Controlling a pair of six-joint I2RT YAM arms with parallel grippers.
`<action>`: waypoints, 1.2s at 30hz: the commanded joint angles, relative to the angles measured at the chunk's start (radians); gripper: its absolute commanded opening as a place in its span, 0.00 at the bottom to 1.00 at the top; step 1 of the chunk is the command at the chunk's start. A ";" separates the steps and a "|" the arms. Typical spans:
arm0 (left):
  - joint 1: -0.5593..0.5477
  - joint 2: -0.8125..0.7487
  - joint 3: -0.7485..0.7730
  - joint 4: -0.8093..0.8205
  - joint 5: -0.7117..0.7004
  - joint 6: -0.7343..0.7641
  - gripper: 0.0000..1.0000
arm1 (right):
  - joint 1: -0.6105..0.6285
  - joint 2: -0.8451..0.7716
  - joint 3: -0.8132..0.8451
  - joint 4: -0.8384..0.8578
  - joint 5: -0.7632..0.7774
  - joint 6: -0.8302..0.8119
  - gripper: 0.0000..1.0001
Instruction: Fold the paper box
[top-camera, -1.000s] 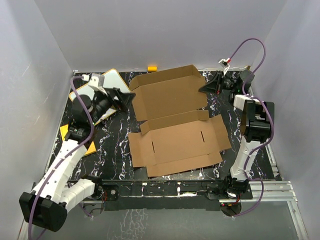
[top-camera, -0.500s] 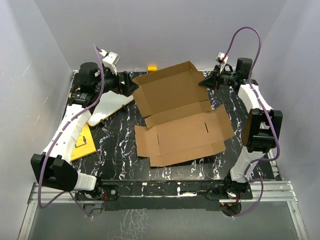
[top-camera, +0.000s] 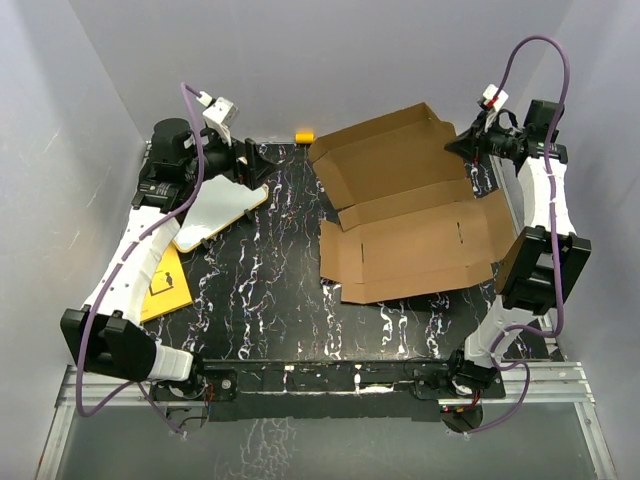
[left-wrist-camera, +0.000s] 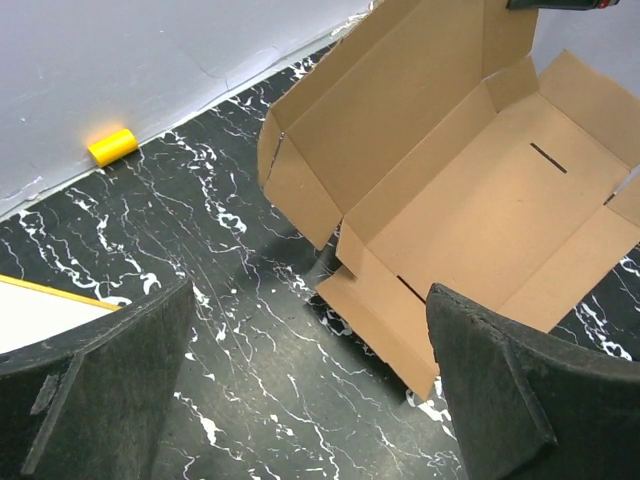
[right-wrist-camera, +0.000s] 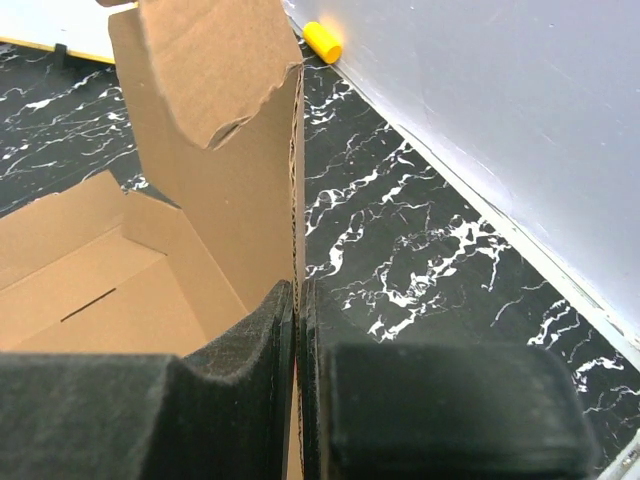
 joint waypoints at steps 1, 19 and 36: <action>0.005 -0.015 0.004 0.038 0.065 0.021 0.97 | 0.018 -0.045 0.054 -0.029 -0.054 -0.062 0.08; -0.055 0.690 0.365 0.241 -0.330 -0.377 0.61 | 0.007 -0.115 -0.211 0.297 0.268 0.275 0.08; -0.118 1.291 0.909 0.423 -0.657 -0.298 0.86 | -0.014 -0.089 -0.255 0.317 0.187 0.333 0.08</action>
